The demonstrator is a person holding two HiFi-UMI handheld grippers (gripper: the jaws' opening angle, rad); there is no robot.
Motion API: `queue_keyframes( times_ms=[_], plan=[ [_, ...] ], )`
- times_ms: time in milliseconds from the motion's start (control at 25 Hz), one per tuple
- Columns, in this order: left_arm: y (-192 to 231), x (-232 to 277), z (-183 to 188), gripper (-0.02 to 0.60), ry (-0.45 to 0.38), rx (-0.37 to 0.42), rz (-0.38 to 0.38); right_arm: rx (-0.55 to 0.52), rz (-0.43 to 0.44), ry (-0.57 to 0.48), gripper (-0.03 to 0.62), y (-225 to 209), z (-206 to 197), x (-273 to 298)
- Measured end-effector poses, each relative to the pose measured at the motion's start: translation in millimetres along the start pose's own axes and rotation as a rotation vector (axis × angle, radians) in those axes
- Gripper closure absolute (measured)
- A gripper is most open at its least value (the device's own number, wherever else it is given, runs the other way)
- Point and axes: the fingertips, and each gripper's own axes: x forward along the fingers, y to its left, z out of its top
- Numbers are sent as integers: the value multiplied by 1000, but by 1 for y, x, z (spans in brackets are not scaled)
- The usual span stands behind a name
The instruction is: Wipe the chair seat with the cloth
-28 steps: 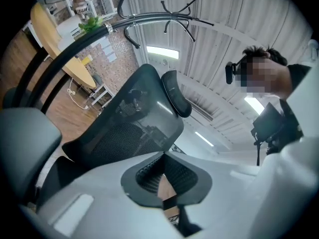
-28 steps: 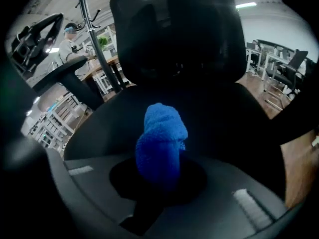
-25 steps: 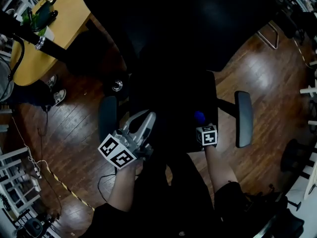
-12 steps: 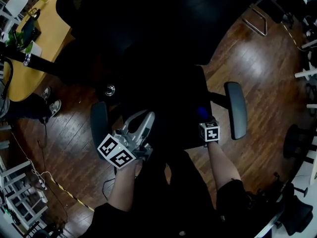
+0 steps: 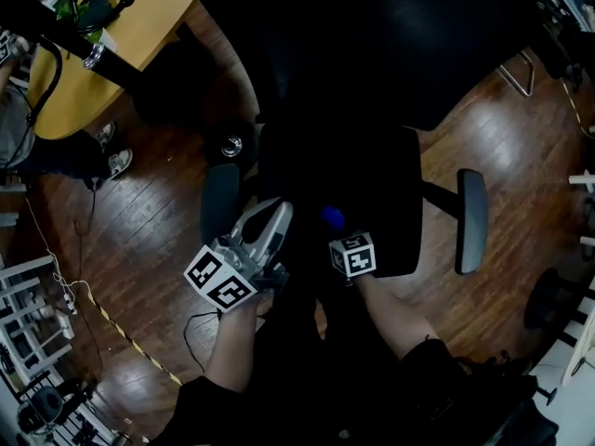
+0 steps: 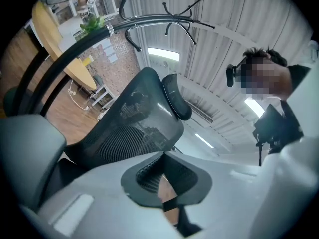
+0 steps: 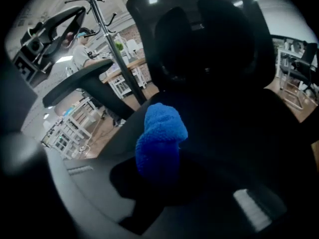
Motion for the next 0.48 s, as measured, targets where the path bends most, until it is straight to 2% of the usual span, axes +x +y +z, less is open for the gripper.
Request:
queue_keyframes(
  times_ms=[120,240,320,480],
  plan=[
    [4,-17,9,581,-26,12,35,-27,139,62,557,70,-10,28],
    [6,-33,16,581,-46,17,59,-104,223,118,557,122,-24,46],
    [10,-44,18,581,-59,16,82,-167,243,154,557,139,-36,53],
    [19,-54,21,581,-72,15,103,-265,269,164,557,140,-43,57]
  ],
)
